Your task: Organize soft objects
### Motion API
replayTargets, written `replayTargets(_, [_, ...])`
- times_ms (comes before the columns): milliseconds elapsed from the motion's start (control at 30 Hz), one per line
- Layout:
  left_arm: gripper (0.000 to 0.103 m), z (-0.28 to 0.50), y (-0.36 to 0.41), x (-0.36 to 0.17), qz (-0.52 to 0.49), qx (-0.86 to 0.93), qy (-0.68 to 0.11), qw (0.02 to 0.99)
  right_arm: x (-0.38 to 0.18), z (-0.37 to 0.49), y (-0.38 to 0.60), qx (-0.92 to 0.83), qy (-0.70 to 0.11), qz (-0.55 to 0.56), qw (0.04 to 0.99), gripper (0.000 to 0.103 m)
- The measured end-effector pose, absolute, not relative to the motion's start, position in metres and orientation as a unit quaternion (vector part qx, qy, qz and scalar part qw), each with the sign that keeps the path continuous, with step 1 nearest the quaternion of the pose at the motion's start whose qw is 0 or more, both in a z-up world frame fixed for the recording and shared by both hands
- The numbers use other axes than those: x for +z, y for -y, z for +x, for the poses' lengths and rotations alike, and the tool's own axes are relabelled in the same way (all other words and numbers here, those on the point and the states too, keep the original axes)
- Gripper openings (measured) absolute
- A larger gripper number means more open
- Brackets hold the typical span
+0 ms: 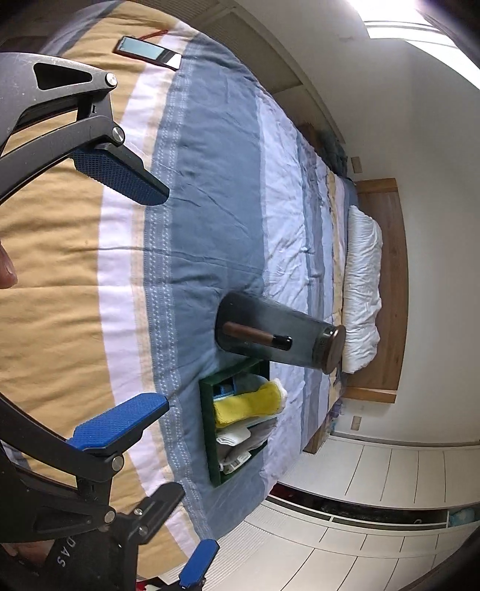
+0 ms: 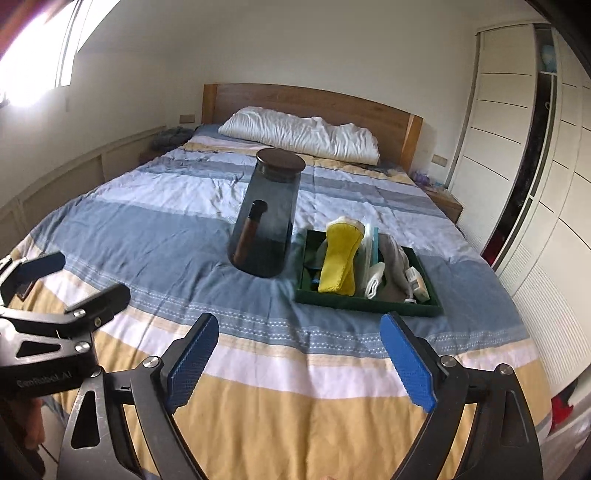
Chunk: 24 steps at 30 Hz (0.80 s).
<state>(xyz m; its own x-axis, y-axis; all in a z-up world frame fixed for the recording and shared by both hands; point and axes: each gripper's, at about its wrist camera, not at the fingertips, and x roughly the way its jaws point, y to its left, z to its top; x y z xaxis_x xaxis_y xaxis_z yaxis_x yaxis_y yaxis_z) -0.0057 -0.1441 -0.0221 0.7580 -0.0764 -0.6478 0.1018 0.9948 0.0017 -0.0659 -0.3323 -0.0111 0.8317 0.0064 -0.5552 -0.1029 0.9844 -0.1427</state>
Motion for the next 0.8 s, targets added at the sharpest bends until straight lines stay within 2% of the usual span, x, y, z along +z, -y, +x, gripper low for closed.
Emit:
replayTargets(333, [0.101, -0.024, 0.146, -0.021, 0.024, -0.049, -0.334, 0.941, -0.014, -0.085, 0.327, 0.008, -0.281, -0.088, 0.956, 0.097])
replayTargets(467, [0.101, -0.027, 0.147, -0.021, 0.02, -0.052, -0.333, 0.941, -0.013, -0.083, 0.331, -0.001, -0.279, -0.08, 0.957, 0.103])
replayTargets(800, [0.101, -0.026, 0.147, -0.025, 0.023, -0.051, -0.337, 0.94, -0.021, -0.075, 0.335, -0.001, -0.291, -0.065, 0.955, 0.103])
